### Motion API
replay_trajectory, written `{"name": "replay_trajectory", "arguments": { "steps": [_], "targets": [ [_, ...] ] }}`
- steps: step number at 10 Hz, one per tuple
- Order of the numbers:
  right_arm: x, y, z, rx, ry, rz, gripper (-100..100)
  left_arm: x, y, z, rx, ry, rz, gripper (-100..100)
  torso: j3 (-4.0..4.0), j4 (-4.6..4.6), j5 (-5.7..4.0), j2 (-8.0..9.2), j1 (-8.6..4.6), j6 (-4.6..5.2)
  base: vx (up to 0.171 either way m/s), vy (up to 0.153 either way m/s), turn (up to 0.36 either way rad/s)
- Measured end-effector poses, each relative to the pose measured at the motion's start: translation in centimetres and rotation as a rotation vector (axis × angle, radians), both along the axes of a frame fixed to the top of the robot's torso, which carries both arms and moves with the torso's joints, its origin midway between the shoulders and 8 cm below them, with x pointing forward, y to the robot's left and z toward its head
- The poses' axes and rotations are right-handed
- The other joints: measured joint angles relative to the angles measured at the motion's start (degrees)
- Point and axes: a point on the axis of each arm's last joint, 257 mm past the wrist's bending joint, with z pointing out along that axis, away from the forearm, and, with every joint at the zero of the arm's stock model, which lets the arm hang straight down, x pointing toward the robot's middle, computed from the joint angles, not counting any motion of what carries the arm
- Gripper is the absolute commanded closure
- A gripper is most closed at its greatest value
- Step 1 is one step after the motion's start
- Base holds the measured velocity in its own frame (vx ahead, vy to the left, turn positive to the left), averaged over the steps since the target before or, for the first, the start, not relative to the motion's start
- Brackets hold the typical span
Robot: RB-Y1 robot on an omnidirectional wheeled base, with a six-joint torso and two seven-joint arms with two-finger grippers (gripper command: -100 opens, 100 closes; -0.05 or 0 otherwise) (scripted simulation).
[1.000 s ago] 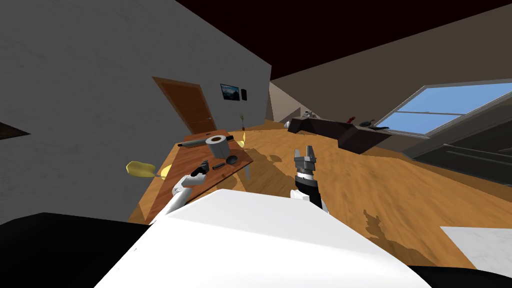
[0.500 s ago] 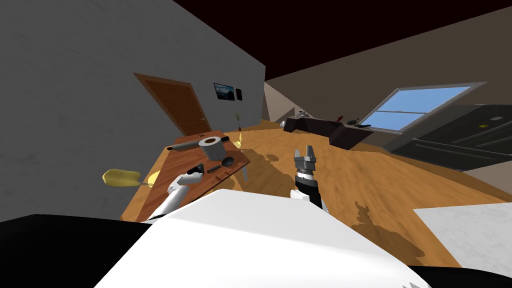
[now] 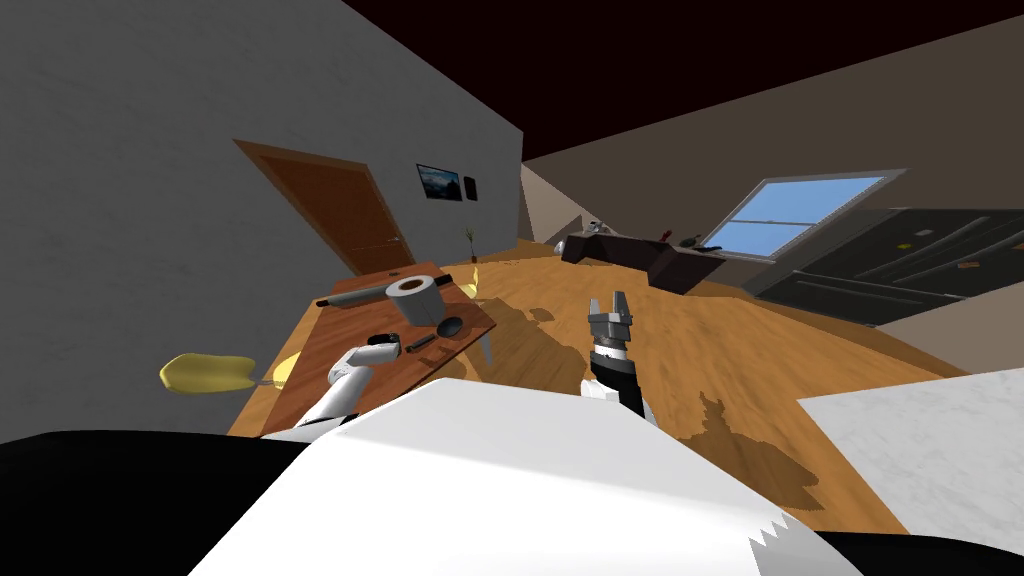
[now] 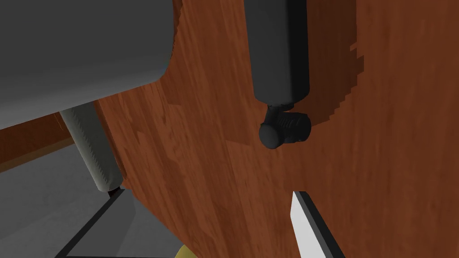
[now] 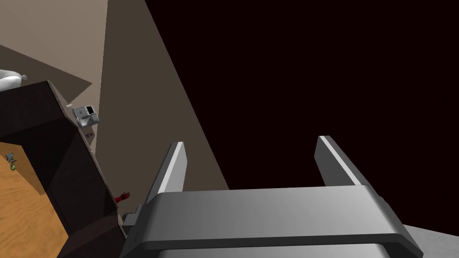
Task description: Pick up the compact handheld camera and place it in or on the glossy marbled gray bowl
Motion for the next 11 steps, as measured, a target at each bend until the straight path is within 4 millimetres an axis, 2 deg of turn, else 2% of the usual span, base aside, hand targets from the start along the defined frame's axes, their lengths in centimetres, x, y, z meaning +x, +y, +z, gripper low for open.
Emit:
{"name": "replay_trajectory", "arguments": {
  "steps": [4,7,11],
  "targets": [
    [0.0,0.0,0.0,0.0,0.0,0.0,0,-3.3,1.3,-1.6,-0.083,0.087,0.107,-100,-0.02,-0.01,0.0,-0.03,0.03,-0.01,0.037,0.007,-0.099],
    [0.0,0.0,0.0,0.0,0.0,0.0,0,-5.9,1.3,-2.9,-0.153,0.153,0.177,-100,0.0,-0.01,0.02,0.01,0.03,-0.05,0.027,0.009,-0.061],
    [0.0,0.0,0.0,0.0,0.0,0.0,0,-8.0,1.3,-3.8,-0.235,0.214,0.25,-100,-0.01,-0.01,0.02,-0.02,0.07,-0.02,0.035,0.018,-0.088]
  ]
}}
